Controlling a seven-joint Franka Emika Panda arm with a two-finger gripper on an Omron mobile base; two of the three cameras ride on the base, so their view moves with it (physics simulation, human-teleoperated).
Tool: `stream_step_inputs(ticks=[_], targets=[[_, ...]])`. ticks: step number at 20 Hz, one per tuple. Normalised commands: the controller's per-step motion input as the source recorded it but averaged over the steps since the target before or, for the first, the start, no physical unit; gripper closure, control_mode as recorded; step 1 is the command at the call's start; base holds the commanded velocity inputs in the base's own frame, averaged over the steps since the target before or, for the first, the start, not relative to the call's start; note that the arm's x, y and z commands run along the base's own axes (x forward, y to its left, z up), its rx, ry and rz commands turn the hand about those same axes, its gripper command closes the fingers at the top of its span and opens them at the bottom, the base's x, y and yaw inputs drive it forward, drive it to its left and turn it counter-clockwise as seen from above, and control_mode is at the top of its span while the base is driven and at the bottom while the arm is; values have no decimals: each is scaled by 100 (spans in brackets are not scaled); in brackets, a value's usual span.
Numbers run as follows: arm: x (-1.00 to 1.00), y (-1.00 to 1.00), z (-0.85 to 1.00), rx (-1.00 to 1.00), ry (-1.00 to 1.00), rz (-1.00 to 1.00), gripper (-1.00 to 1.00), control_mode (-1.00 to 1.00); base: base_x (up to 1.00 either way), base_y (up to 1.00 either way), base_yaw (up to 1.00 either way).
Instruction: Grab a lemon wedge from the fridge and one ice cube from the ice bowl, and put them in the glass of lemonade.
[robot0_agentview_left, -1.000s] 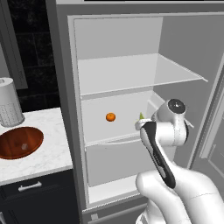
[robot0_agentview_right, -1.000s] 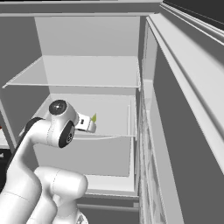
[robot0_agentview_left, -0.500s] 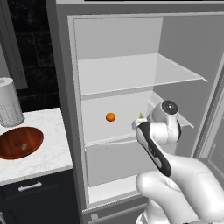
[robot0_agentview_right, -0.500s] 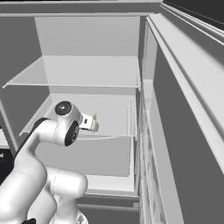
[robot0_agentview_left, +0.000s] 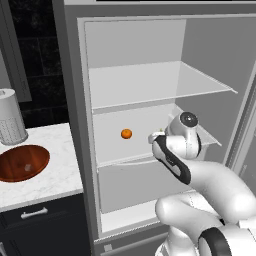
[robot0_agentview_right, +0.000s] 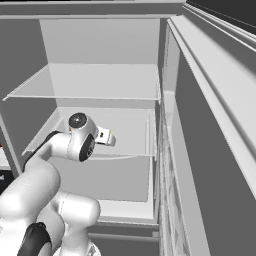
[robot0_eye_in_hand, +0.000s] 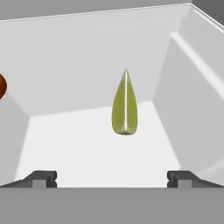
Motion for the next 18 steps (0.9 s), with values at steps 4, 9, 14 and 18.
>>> stream_step_inputs(ticks=[4,9,14,18], targets=[[28,-10,-9,0,0,-1,-100,-100,0,0,0],[26,-8,-10,0,0,-1,-100,-100,0,0,0],[34,-3,-10,0,0,-2,-100,-100,0,0,0],[29,-6,-4,0,0,-2,-100,-100,0,0,0]])
